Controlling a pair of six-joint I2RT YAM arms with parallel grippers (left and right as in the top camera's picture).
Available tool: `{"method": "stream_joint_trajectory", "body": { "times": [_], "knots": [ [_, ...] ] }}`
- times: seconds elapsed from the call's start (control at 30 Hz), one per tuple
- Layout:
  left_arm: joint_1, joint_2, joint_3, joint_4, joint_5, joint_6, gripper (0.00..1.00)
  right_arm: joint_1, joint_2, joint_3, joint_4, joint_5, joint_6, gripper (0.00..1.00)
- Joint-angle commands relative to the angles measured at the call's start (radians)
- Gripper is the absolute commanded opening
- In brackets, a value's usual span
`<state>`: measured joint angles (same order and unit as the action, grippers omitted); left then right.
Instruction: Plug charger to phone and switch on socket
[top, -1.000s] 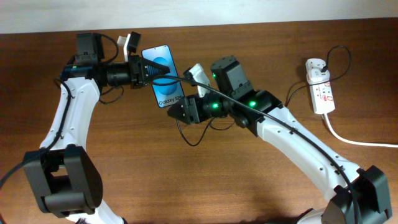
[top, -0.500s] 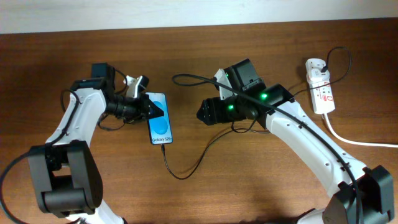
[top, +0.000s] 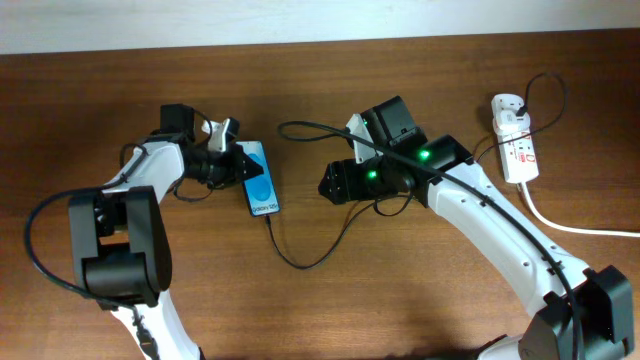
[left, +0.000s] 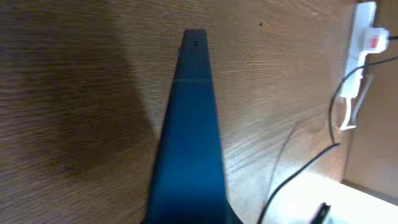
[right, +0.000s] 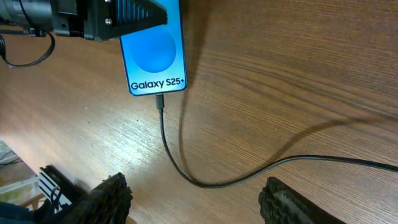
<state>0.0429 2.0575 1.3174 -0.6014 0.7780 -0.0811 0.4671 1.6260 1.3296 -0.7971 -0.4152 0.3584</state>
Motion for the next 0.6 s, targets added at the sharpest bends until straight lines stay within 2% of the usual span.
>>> {"method": "stream_joint_trajectory", "body": {
  "times": [0.0, 0.13, 0.23, 0.57],
  "knots": [
    [-0.004, 0.013, 0.005, -0.002, -0.036, -0.009, 0.17, -0.003, -0.013, 0.000, 0.007, 0.009, -0.010, 0.72],
    [-0.004, 0.013, 0.005, -0.005, -0.039, -0.009, 0.33, -0.003, -0.013, 0.000, 0.000, 0.009, -0.010, 0.75],
    [-0.004, 0.013, 0.005, -0.005, -0.043, -0.008, 0.41, -0.003, -0.013, 0.000, -0.001, 0.009, -0.010, 0.75],
    [-0.004, 0.013, 0.005, -0.050, -0.219, -0.008, 0.48, -0.003, -0.013, 0.000, -0.023, 0.009, -0.010, 0.75]
  ]
}}
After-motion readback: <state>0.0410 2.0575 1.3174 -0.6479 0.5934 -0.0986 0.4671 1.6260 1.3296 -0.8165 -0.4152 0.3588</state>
